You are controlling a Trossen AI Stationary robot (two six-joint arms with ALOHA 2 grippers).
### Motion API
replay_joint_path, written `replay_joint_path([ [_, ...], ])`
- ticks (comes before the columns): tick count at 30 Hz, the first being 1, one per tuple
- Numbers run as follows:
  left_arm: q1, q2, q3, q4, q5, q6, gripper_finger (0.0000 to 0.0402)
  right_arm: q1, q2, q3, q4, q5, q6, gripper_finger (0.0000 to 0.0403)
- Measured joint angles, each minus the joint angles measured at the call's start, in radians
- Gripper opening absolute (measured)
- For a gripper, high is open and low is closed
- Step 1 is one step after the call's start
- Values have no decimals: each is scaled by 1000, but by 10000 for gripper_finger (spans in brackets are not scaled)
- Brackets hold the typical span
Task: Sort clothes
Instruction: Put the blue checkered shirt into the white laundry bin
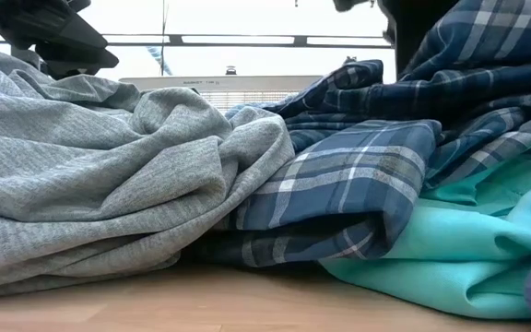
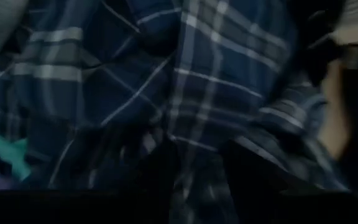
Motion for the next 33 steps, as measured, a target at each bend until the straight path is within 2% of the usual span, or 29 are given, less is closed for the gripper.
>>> replay_joint_path([
  [5,0,0,0,0,0,2,121,-35,-26,-174,225,-7,-39,112],
  [9,0,0,0,1,0,2,121,-76,-25,-280,408,-73,-97,31],
  [10,0,0,0,0,1,1,121,-83,-25,-293,428,-84,-108,16],
  [13,0,0,0,0,1,-1,121,-98,-31,-283,416,-91,-111,9],
  [16,0,0,0,0,2,-2,121,-101,-64,-224,367,-62,-133,4],
  [22,0,0,0,0,2,-1,121,-101,-188,-44,260,104,-186,2],
  [27,0,0,0,1,2,-1,121,-106,-269,119,257,234,-280,1],
  [33,0,0,0,1,1,-1,121,-154,-277,338,291,329,-454,1],
])
